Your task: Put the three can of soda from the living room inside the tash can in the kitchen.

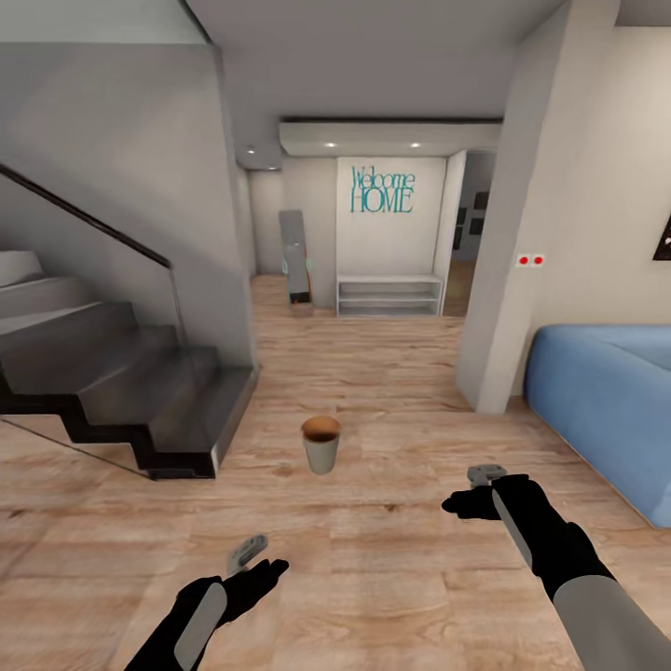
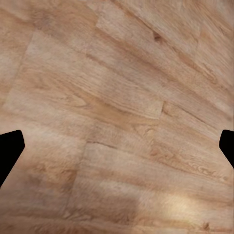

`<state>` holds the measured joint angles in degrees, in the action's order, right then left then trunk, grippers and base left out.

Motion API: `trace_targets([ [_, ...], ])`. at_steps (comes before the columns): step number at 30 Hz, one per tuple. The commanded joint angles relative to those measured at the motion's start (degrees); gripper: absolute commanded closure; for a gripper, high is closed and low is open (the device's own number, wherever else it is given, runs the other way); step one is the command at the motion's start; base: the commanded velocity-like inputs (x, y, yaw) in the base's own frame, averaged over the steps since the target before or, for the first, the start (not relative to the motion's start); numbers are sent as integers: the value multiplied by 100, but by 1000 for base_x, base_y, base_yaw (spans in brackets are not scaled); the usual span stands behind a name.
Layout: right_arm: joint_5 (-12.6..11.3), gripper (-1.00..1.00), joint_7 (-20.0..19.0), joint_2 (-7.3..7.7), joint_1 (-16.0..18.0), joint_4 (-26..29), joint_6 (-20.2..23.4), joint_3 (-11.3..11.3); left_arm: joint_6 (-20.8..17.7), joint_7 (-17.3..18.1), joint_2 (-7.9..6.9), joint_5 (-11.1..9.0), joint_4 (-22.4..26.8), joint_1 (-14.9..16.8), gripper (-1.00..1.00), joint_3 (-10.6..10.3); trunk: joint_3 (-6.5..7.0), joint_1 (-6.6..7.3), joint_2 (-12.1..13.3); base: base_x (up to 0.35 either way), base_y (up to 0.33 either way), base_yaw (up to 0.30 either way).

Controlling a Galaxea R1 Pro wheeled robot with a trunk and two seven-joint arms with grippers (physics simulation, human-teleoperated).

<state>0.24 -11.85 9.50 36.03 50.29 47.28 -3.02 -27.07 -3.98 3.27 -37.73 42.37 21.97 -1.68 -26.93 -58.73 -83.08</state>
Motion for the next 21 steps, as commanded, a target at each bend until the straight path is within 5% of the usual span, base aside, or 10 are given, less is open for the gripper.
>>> trace_targets([
  [1, -3, -100, 0, 0, 0, 0, 4, 1, 0, -1, 0, -1, 0, 0, -100, 0, 0, 0, 0, 347, 0, 0],
  [5, -36, -100, 1, -2, 145, -779, 12, 29, 0, 0, 6, -4, 0, 0, -100, 1, 0, 0, 0, 347, 0, 191],
  [21, -36, -100, 7, -1, 176, -895, 9, 52, 0, -6, 7, 1, 0, 0, -100, 1, -13, 0, 0, 347, 0, 268],
])
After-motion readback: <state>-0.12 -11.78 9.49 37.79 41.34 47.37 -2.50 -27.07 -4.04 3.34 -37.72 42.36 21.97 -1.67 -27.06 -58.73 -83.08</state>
